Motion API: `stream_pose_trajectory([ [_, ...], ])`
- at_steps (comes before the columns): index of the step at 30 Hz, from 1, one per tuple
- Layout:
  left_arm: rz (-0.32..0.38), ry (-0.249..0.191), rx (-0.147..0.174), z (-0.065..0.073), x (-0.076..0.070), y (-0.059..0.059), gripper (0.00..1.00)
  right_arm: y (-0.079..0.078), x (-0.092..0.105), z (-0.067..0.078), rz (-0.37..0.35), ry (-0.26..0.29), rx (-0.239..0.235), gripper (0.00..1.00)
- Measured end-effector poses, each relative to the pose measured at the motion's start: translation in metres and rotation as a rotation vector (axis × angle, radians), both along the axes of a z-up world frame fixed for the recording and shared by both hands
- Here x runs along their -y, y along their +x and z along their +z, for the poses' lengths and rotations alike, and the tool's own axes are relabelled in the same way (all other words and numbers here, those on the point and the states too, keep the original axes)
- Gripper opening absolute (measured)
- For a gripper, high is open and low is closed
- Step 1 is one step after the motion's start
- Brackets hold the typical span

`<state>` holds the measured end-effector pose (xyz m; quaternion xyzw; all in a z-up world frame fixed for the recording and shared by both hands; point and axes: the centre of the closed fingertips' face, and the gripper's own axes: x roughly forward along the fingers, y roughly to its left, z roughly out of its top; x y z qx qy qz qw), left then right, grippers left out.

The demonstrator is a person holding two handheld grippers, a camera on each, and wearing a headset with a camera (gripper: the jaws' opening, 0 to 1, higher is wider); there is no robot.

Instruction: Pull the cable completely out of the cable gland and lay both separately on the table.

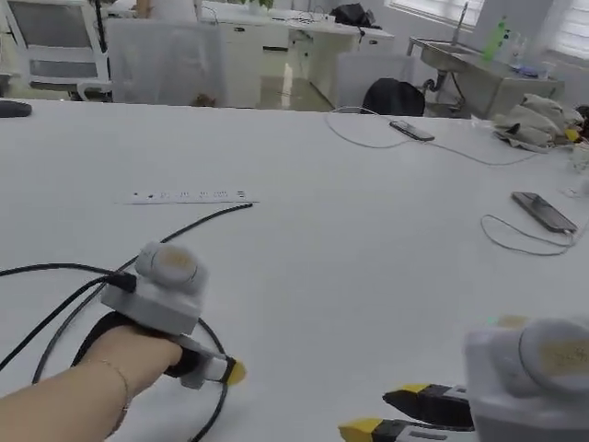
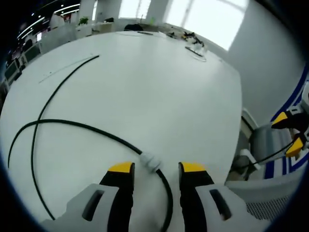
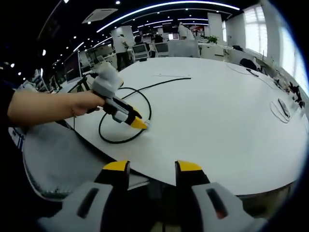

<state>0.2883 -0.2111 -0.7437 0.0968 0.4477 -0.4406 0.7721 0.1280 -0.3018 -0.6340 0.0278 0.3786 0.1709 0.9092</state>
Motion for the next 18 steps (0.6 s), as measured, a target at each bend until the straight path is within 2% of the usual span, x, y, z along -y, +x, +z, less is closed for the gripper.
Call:
stream_pose_trajectory([
  [2, -0.002, 0.005, 0.001, -0.005, 0.004, 0.001, 0.30, -0.004, 0.007, -0.001, -0.008, -0.011, -0.010, 0.40],
  [3, 0.011, 0.025, -0.009, -0.012, 0.003, 0.004, 0.32, -0.005, 0.009, -0.001, -0.011, -0.015, -0.013, 0.40],
  [5, 0.021, 0.027, -0.019, -0.016, 0.004, 0.005, 0.31, -0.007, 0.014, -0.002, -0.015, -0.025, -0.019, 0.39],
  [6, 0.007, 0.014, 0.025, -0.013, 0.006, 0.012, 0.26, -0.007, 0.016, -0.003, -0.020, -0.031, -0.022, 0.39],
  [7, 0.010, 0.029, 0.015, -0.014, 0.004, 0.011, 0.23, -0.007, 0.016, -0.003, -0.022, -0.033, -0.026, 0.39],
  [10, 0.022, 0.023, 0.016, -0.014, 0.004, 0.015, 0.23, -0.005, 0.014, -0.002, -0.020, -0.036, -0.024, 0.39],
  [12, 0.005, 0.033, 0.020, -0.013, 0.004, 0.012, 0.23, -0.003, 0.011, -0.001, -0.013, -0.034, -0.021, 0.39],
  [14, -0.064, 0.063, 0.060, -0.012, 0.001, 0.009, 0.22, -0.001, 0.007, -0.001, -0.003, -0.031, -0.019, 0.39],
  [18, -0.151, 0.068, 0.054, -0.003, -0.005, -0.005, 0.22, 0.005, -0.001, -0.004, 0.023, -0.023, -0.021, 0.38],
])
